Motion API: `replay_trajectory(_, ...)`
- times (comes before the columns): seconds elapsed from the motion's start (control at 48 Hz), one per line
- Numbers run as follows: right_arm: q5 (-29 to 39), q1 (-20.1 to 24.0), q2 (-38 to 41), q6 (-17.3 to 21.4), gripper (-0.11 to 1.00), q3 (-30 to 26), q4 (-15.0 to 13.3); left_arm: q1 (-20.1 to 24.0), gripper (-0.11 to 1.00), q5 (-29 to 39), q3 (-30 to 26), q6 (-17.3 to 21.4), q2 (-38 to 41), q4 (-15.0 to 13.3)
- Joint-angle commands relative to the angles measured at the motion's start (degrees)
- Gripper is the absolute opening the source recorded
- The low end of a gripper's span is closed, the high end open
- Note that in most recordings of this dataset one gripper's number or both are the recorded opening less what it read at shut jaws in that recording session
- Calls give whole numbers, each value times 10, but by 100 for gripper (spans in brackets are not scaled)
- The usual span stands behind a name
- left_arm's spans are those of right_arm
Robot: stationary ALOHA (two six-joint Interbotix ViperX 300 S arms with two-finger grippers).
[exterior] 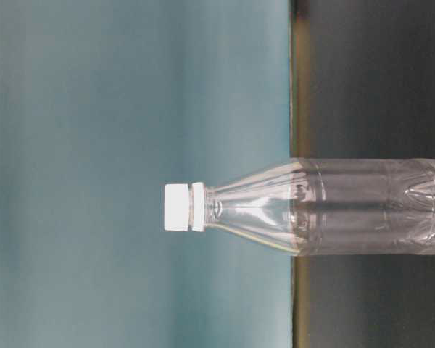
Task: Open the bottle cap by holding the bottle with the left arm and twisting the cap with the right arm.
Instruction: 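Move the left gripper to the clear bottle and grasp its body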
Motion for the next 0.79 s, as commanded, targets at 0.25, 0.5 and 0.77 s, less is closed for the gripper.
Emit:
replay_trajectory(0.25,69,-10,40,24,-1,-33,4,17,9,-10,-131,7,151,25)
replay_trajectory(0.5,89,-10,62,25,-1,-44,4,21,26,-43,-170,6,236,25)
replay_trajectory(0.77,106,-10,58,28,-1,-44,5,16,96,-228,-181,-5,346,25)
